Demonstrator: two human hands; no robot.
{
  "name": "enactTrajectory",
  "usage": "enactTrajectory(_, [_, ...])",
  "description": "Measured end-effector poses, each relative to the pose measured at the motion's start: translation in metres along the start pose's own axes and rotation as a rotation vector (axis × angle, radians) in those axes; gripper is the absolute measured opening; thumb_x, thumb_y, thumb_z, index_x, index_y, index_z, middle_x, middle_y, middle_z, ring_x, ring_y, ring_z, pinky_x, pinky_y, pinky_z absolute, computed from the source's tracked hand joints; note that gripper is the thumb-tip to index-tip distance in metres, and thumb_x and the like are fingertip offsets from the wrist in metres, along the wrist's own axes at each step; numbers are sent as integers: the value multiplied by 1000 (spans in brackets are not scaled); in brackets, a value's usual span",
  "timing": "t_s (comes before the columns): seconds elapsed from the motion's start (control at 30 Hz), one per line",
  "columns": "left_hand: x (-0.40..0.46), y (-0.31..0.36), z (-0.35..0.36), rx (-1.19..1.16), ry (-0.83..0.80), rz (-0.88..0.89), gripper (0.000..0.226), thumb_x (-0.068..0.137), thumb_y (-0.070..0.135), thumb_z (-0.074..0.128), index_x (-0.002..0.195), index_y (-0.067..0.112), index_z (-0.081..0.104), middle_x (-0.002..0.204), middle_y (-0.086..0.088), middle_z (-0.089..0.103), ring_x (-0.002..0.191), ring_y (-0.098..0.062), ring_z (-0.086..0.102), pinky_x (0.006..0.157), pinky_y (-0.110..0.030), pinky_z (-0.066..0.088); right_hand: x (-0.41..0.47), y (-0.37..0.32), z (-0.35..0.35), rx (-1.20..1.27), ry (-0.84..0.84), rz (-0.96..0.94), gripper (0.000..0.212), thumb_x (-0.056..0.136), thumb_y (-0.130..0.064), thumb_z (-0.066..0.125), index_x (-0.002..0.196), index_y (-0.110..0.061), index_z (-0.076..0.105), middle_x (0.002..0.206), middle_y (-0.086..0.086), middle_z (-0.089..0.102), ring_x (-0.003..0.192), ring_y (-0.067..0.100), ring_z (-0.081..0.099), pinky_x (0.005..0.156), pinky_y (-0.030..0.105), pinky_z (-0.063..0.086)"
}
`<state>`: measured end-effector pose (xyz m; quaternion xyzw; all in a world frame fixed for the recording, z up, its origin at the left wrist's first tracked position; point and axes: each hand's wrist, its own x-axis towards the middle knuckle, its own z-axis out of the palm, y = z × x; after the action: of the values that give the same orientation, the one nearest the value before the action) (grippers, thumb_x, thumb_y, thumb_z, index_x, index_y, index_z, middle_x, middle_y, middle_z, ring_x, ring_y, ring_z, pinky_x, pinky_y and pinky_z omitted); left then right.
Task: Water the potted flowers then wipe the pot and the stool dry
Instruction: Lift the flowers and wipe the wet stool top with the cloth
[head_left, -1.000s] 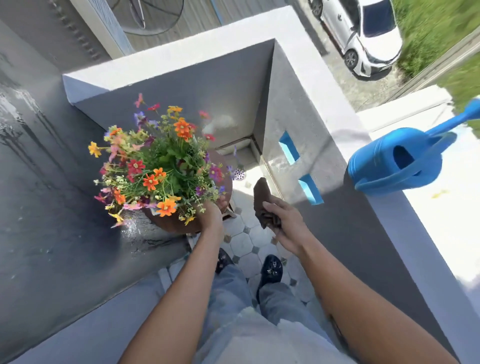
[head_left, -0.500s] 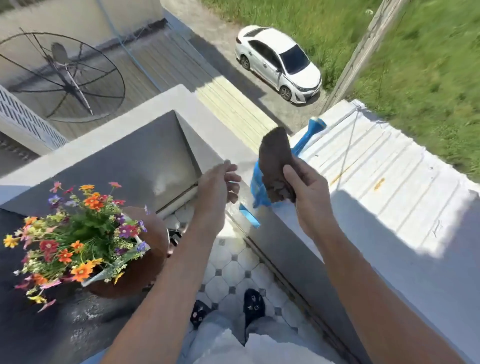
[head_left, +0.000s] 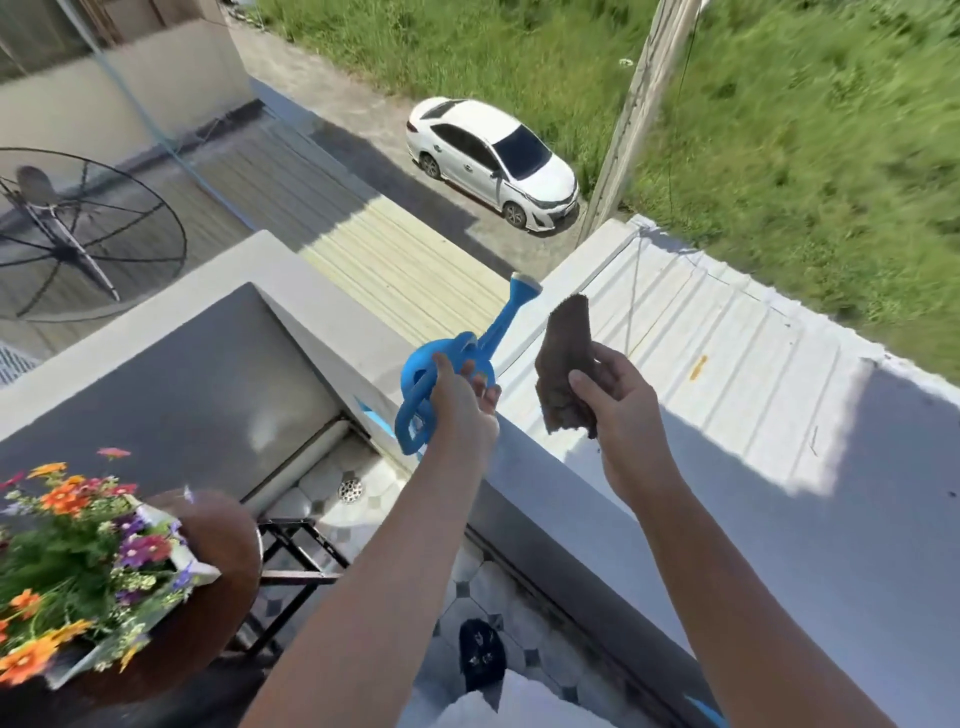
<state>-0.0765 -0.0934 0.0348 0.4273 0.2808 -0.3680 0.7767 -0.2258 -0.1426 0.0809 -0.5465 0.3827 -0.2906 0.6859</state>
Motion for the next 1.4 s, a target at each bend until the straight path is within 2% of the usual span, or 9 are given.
enactTrajectory(0.17, [-1, 32, -7, 106, -22, 143, 33, 96, 46, 48, 106, 16, 54, 76, 5, 51, 55, -10, 42, 38, -18, 36, 0, 4, 6, -44, -93, 19, 28, 96, -5, 58, 121, -15, 63, 107, 19, 71, 83, 32, 64, 70, 40, 51])
enactTrajectory(0.33, [-12, 97, -45, 333, -65, 381, 30, 100, 44, 41, 87, 18, 50, 71, 4, 45, 49, -8, 36, 42, -22, 27, -7, 2, 25, -105, -212, 37, 27, 98, -3, 56, 122, -12, 63, 102, 8, 74, 79, 11, 69, 59, 16, 51])
enactTrajectory(0.5, [2, 146, -97, 627, -27, 396, 40, 95, 50, 42, 95, 16, 61, 63, 2, 50, 48, -8, 39, 43, -23, 30, -15, 20, 66, -129, -318, 70, 25, 97, 0, 57, 119, -9, 63, 104, 12, 74, 83, 20, 71, 61, 23, 55])
enactTrajectory(0.63, [37, 149, -148, 819, 12, 397, 42, 100, 45, 38, 79, 21, 66, 41, 14, 50, 42, -6, 42, 43, -20, 34, -15, 62, 107, -209, -383, 154, 33, 90, 10, 56, 115, -10, 64, 106, 15, 73, 82, 23, 70, 61, 30, 55])
enactTrajectory(0.77, [105, 130, -212, 944, 89, 342, 45, 98, 51, 34, 74, 24, 60, 58, 6, 50, 61, -18, 46, 63, -30, 38, -7, 140, 140, -353, -409, 250, 36, 87, 10, 56, 112, -14, 65, 101, 7, 76, 81, 19, 72, 67, 29, 57])
enactTrajectory(0.93, [218, 79, -303, 1030, 182, 285, 44, 97, 53, 31, 74, 23, 54, 66, 2, 52, 75, -24, 54, 75, -42, 47, 24, 276, 165, -638, -422, 262, 17, 97, -4, 54, 104, -15, 64, 84, -8, 69, 69, -5, 63, 64, 12, 47])
enactTrajectory(1.07, [313, 30, -366, 1091, 268, 241, 51, 101, 47, 28, 93, 10, 63, 79, -6, 61, 84, -29, 63, 83, -40, 50, 64, 406, 164, -779, -417, 255, 19, 94, -12, 58, 106, -22, 69, 97, -3, 69, 93, 15, 63, 83, 29, 47])
enactTrajectory(1.3, [471, -59, -475, 1206, 264, 140, 48, 103, 34, 30, 122, -1, 56, 122, -26, 59, 112, -38, 58, 94, -45, 49, 126, 598, 165, -544, -363, 497, 23, 90, 10, 61, 110, -2, 61, 81, 8, 64, 59, 13, 62, 51, 22, 53])
enactTrajectory(1.4, [523, -92, -510, 1216, 226, 124, 41, 101, 36, 33, 115, 7, 58, 100, -17, 60, 95, -34, 59, 76, -42, 54, 144, 661, 163, -488, -342, 556, 21, 92, 13, 54, 106, 0, 63, 82, 15, 66, 64, 25, 64, 55, 31, 55])
